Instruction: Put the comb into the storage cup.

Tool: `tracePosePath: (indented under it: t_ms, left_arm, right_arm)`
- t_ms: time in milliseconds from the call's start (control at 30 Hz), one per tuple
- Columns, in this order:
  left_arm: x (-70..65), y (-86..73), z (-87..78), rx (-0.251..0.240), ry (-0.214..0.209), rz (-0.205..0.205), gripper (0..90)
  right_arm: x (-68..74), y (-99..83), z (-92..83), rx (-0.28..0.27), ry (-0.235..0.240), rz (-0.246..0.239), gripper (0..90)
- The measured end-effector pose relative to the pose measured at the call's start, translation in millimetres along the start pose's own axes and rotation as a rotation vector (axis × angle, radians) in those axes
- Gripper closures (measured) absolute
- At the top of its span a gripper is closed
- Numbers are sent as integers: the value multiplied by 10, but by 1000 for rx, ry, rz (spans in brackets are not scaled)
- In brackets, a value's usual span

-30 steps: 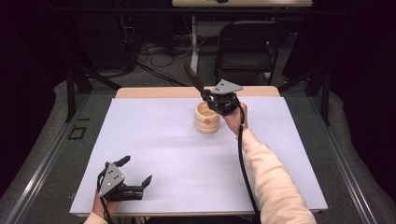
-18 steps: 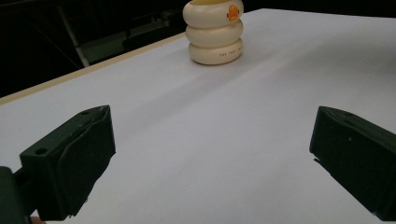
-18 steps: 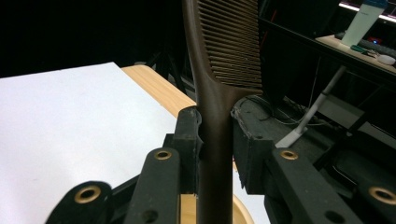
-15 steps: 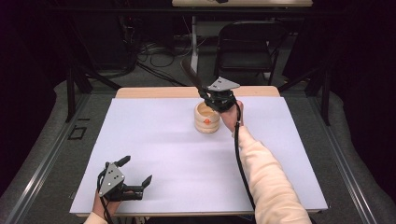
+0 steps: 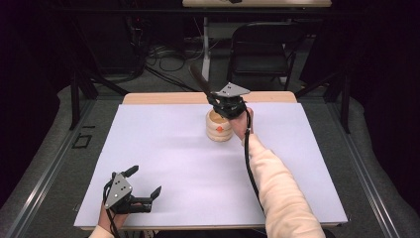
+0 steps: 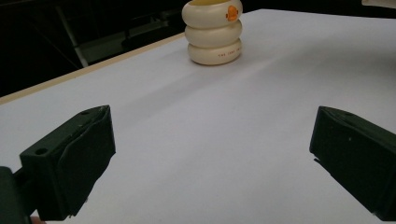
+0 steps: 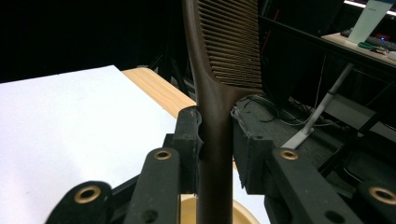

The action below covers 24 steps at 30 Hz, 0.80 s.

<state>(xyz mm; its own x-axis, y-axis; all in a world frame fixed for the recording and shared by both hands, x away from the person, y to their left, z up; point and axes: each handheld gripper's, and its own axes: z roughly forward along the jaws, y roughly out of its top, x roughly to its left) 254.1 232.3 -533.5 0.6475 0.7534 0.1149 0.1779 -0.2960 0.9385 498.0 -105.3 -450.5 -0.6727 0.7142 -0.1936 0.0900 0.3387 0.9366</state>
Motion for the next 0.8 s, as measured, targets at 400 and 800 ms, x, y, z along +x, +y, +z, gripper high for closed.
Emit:
tracePosePath:
  t_ms: [400, 800]
  left_arm:
    - [0, 0, -1, -1, -1, 0, 3]
    - [-3, 0, 1, -1, 1, 2, 3]
  right_arm:
    - [17, -98, 82, 14, 19, 4, 725]
    - [7, -229, 135, 26, 32, 22, 725]
